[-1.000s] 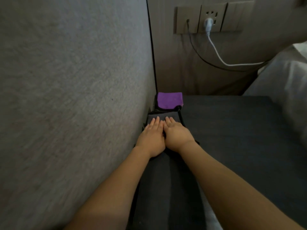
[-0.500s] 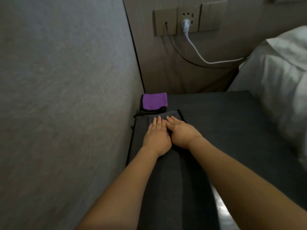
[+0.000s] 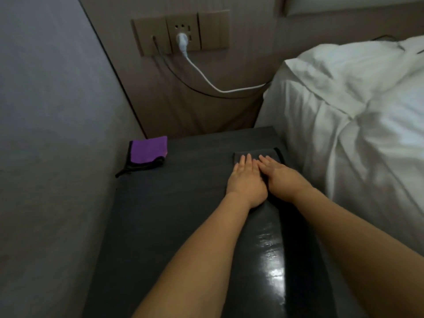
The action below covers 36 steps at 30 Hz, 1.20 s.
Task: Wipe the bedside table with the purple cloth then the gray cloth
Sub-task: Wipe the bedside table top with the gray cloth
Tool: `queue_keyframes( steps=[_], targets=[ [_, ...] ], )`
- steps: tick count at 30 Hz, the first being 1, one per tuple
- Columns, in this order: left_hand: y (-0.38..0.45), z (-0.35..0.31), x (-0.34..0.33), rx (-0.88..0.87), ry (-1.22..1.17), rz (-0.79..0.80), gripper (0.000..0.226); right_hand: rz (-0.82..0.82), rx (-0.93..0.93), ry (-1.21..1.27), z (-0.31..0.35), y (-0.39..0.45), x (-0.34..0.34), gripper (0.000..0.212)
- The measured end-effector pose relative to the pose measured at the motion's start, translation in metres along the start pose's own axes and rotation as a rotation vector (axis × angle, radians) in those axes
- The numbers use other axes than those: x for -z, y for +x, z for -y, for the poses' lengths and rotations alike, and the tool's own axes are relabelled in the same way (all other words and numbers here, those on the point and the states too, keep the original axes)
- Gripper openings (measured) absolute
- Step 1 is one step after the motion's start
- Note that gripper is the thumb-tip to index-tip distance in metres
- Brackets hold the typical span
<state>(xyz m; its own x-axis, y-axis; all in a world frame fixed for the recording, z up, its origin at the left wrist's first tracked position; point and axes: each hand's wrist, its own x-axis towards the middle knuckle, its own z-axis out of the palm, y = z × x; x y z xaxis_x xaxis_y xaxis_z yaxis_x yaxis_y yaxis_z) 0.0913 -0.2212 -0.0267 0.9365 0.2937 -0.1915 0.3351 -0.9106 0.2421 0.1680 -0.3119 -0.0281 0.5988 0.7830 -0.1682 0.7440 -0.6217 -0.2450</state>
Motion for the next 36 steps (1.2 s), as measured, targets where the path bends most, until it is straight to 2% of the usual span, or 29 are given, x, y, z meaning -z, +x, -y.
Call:
queue_keyframes(
  steps=[7, 17, 25, 36],
  targets=[
    [0.014, -0.03, -0.007, -0.036, 0.006, 0.006, 0.061, 0.033, -0.032, -0.034, -0.03, -0.009, 0.005, 0.059],
    [-0.003, -0.011, -0.004, -0.065, 0.029, 0.049, 0.072, 0.073, -0.129, -0.199, 0.008, -0.012, 0.002, 0.056],
    [-0.051, 0.061, 0.006, -0.001, 0.058, 0.032, 0.069, 0.057, -0.004, -0.214, 0.089, -0.006, -0.015, 0.056],
    [-0.143, 0.2, 0.022, 0.227, 0.043, -0.01, 0.069, 0.091, 0.228, -0.139, 0.249, 0.021, -0.056, 0.056]
  ],
)
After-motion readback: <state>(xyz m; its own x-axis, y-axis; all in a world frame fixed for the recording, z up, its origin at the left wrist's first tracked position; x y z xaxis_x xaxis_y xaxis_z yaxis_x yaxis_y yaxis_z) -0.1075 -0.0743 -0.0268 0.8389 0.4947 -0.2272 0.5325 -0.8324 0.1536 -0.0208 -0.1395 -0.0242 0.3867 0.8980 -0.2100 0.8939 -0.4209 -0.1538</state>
